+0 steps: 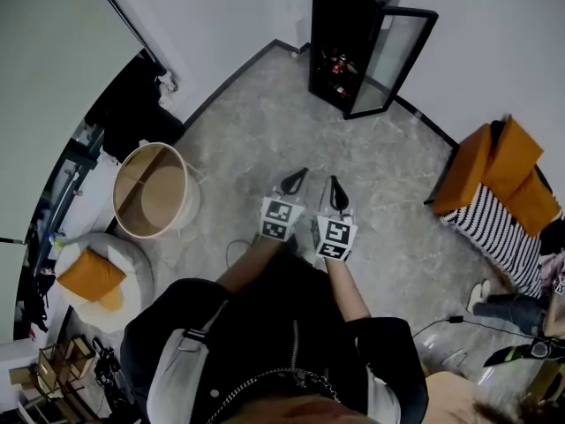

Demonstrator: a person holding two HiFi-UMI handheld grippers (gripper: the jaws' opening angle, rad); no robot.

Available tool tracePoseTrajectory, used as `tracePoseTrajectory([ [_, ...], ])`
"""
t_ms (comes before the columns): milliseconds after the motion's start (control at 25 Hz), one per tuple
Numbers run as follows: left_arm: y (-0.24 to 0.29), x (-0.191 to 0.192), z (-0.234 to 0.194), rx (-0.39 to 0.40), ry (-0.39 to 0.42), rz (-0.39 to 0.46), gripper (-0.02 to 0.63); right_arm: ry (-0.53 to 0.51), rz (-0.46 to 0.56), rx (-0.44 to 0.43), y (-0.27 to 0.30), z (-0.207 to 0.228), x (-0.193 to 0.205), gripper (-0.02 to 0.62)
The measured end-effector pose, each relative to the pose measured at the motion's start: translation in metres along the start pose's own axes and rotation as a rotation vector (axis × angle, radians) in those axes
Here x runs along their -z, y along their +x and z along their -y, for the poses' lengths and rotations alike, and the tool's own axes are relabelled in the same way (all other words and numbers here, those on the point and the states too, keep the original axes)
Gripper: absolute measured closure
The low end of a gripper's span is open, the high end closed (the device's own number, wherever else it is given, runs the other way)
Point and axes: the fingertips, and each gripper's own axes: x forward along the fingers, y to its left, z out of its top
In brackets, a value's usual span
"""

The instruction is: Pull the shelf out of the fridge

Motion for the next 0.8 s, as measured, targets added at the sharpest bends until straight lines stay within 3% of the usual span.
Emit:
tracePoseTrajectory([
  [360, -0.003, -0.006, 0.001, 0.002, 0.023, 0.010, 0.595, 0.020, 0.012, -0.005, -0.001, -0.002, -0.002, 0.594],
  [800, 0.037, -0.013, -0.023, -0.004, -0.007, 0.004, 0.595, 0.012, -0.029, -0.010, 0.037, 0.011, 0.001, 0.594],
])
